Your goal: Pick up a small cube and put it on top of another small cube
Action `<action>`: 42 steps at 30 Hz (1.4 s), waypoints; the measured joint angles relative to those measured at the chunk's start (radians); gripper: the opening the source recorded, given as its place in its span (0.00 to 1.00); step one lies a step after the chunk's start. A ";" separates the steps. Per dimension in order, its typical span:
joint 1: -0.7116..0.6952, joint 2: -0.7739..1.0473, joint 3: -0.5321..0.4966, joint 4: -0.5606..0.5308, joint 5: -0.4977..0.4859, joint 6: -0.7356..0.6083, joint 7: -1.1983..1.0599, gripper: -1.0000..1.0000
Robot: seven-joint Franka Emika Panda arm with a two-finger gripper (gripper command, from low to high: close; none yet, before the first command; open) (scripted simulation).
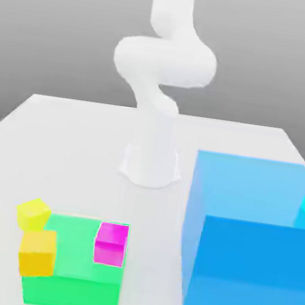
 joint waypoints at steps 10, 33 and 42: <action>-0.192 0.233 -0.002 -0.143 0.061 0.148 0.403 0.50; -0.602 0.753 -0.042 -0.464 -0.006 0.491 1.453 0.50; -0.621 1.015 -0.012 -0.434 0.008 0.704 1.478 0.00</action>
